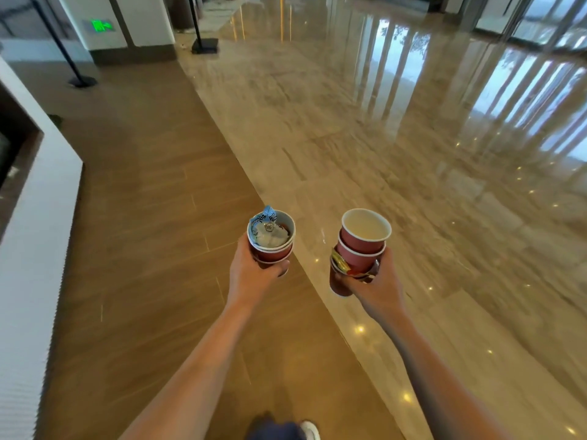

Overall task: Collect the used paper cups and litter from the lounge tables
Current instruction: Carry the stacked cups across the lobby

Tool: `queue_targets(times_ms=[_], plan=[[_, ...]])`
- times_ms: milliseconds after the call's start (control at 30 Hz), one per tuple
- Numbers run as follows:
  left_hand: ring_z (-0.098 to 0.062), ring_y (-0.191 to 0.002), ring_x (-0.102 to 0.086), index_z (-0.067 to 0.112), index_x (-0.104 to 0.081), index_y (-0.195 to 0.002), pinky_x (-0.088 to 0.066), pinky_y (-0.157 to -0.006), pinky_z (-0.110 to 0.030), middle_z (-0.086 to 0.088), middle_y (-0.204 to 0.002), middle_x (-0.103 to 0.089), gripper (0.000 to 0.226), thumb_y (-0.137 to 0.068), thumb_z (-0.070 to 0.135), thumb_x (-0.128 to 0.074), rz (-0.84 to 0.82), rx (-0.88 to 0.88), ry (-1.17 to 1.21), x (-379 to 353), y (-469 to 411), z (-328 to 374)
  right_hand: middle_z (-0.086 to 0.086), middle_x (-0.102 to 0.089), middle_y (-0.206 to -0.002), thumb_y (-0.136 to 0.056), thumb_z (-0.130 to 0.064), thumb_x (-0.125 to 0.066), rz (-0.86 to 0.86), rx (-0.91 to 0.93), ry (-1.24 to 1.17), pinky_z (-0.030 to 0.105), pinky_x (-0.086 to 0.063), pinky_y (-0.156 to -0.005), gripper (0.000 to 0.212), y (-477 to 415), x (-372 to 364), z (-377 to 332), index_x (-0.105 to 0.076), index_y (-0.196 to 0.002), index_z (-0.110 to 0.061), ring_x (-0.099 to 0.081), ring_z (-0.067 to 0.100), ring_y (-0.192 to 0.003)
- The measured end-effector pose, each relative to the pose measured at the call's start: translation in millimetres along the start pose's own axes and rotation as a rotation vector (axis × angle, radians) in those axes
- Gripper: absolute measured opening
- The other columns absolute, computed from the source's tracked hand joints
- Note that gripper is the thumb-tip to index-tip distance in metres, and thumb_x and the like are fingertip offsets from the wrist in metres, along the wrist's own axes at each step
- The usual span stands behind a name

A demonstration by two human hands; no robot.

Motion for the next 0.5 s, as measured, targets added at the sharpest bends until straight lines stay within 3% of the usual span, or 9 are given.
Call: queue_targets(times_ms=[133, 233, 367, 500], plan=[[-0.008, -0.108, -0.058, 0.025, -0.047, -0.13, -0.047, -0.092, -0.025, 0.022, -0.109, -0.057, 0.078, -0.064, 0.007, -0.086, 0.015, 0.007, -0.011, -25, -62, 2, -0.022, -0.055, -0.111, -0.067, -0.015, -0.084, -0.018, -0.009, -0.012, 0.008, -0.045, -0.069, 0.082, -66, -1, -3, -0.037, -0.132, -0.029, -0.055, -0.012, -0.096], [-0.006, -0.108, -0.058, 0.032, -0.046, -0.124, -0.047, -0.09, -0.022, 0.021, -0.11, -0.059, 0.076, -0.064, 0.007, -0.086, 0.013, 0.009, 0.001, -42, -114, 1, -0.028, -0.052, -0.106, -0.068, -0.013, -0.083, -0.024, -0.018, -0.023, 0.003, -0.044, -0.068, 0.077, -119, -9, -4, -0.036, -0.125, -0.035, -0.052, -0.02, -0.09], [-0.007, -0.108, -0.058, 0.033, -0.046, -0.123, -0.047, -0.09, -0.022, 0.015, -0.112, -0.06, 0.076, -0.064, 0.006, -0.085, -0.001, 0.004, 0.005, -63, -187, -4, -0.026, -0.053, -0.106, -0.067, -0.014, -0.083, -0.012, -0.005, 0.01, 0.014, -0.044, -0.077, 0.079, -193, -24, -2, -0.037, -0.13, -0.03, -0.056, -0.008, -0.096], [-0.01, -0.111, -0.057, 0.027, -0.046, -0.128, -0.047, -0.092, -0.026, 0.012, -0.114, -0.06, 0.079, -0.064, 0.005, -0.085, -0.032, -0.008, -0.002, -80, -267, -6, -0.016, -0.055, -0.115, -0.067, -0.016, -0.083, 0.009, -0.002, 0.014, 0.015, -0.043, -0.079, 0.083, -273, -40, -5, -0.036, -0.136, -0.025, -0.056, 0.003, -0.103]])
Point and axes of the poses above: each hand's wrist, its own y-axis away from the middle knuckle, its own x-axis out of the back of the hand, z = x × y, the point moved 4 cm from there along -y, towards the middle knuckle
